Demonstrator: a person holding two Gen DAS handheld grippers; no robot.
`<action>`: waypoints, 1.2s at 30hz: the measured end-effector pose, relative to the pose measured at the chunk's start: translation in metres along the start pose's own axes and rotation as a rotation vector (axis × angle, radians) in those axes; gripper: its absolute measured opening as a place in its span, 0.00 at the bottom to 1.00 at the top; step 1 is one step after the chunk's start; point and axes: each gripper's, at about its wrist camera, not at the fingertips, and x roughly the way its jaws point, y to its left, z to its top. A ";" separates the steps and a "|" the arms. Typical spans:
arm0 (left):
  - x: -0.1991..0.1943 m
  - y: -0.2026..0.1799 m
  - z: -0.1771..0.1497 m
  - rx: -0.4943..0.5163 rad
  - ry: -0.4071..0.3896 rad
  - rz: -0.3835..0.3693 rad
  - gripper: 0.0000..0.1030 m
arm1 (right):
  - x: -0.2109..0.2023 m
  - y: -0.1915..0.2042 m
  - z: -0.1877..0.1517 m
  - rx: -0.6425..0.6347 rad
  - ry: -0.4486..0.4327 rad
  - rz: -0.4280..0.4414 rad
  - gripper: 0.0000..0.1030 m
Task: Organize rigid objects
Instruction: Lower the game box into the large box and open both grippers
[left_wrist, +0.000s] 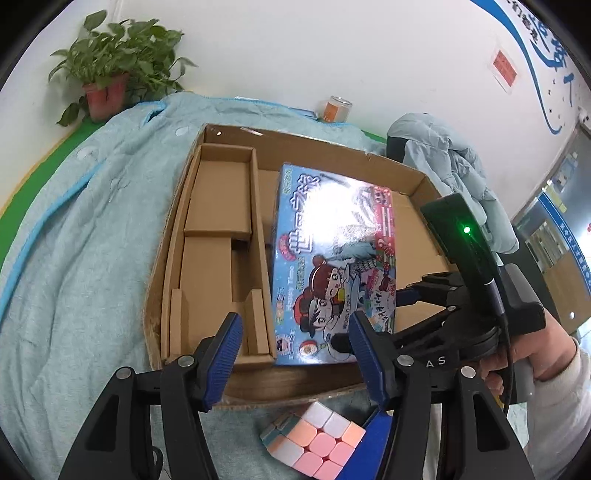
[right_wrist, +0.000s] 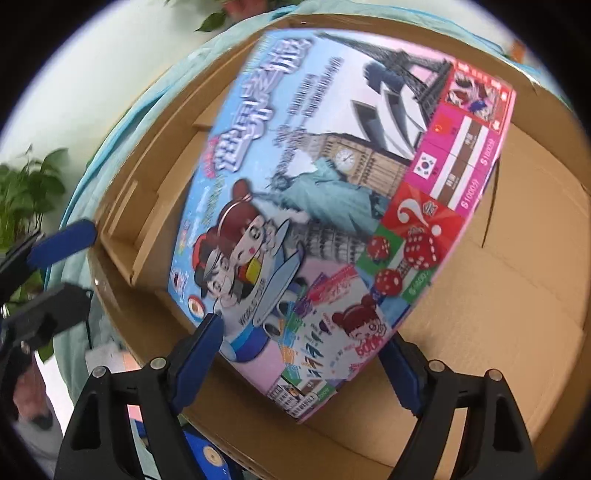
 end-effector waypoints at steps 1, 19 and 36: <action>-0.001 -0.003 0.006 0.013 -0.010 -0.005 0.56 | 0.000 -0.001 0.001 -0.011 0.000 0.010 0.80; 0.179 -0.040 0.149 0.303 0.279 0.018 0.41 | -0.019 -0.081 -0.016 0.120 -0.131 0.064 0.49; 0.162 -0.036 0.154 0.298 0.257 0.084 0.38 | -0.018 -0.088 -0.021 0.099 -0.126 0.023 0.48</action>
